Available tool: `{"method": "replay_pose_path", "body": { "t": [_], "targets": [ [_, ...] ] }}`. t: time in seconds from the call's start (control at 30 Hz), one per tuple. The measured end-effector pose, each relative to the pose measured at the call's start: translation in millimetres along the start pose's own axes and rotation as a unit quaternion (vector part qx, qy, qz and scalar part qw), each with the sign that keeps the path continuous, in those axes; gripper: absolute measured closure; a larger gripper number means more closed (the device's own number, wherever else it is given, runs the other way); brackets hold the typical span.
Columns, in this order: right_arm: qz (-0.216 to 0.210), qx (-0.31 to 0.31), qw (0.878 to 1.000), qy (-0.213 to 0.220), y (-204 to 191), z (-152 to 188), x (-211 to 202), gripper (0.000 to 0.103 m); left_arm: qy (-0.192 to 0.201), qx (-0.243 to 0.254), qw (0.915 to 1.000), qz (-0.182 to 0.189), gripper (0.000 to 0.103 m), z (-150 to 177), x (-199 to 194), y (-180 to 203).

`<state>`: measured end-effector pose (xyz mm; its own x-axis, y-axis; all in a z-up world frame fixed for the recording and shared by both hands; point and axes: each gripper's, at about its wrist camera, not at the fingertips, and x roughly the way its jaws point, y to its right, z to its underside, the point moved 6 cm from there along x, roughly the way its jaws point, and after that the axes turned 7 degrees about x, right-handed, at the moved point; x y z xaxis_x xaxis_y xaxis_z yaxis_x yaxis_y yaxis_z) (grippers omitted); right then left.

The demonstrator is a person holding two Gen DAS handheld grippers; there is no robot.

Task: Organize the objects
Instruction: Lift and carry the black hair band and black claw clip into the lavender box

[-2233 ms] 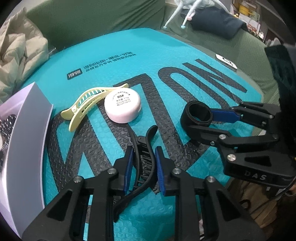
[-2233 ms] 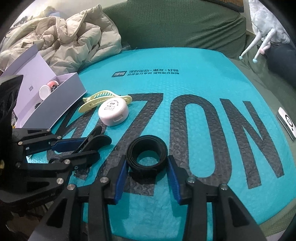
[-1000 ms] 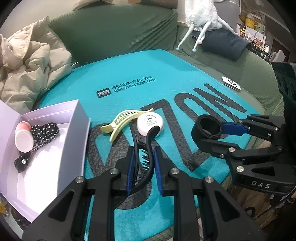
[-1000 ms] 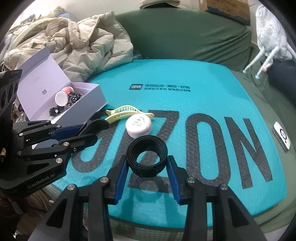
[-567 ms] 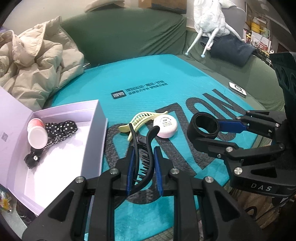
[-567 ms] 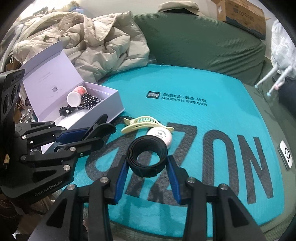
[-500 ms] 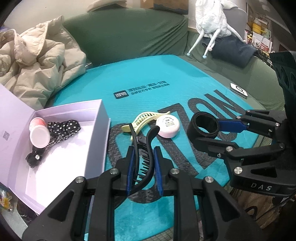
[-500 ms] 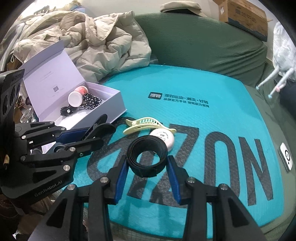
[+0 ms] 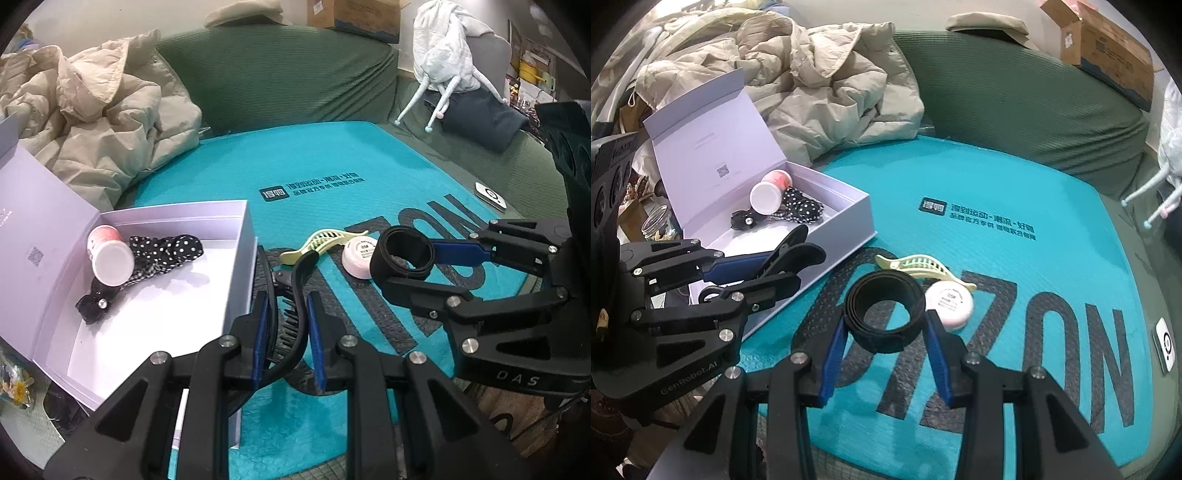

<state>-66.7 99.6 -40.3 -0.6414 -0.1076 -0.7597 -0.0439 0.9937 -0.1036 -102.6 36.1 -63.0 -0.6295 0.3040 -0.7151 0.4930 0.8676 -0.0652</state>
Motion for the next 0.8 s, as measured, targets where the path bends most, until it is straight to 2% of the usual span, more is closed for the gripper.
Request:
{"method": "replay_pose_path", "body": {
  "t": [0.4, 0.8],
  "targets": [
    [-0.013, -0.029, 1.0, 0.002, -27, -14, 5, 0.061, 0.006, -0.034, 0.9991, -0.023, 0.084, 9, -12, -34],
    [-0.039, -0.061, 0.997, 0.0, -65, -30, 18, 0.061, 0.005, -0.072, 0.9955, -0.062, 0.084, 22, -23, -80]
  ]
}}
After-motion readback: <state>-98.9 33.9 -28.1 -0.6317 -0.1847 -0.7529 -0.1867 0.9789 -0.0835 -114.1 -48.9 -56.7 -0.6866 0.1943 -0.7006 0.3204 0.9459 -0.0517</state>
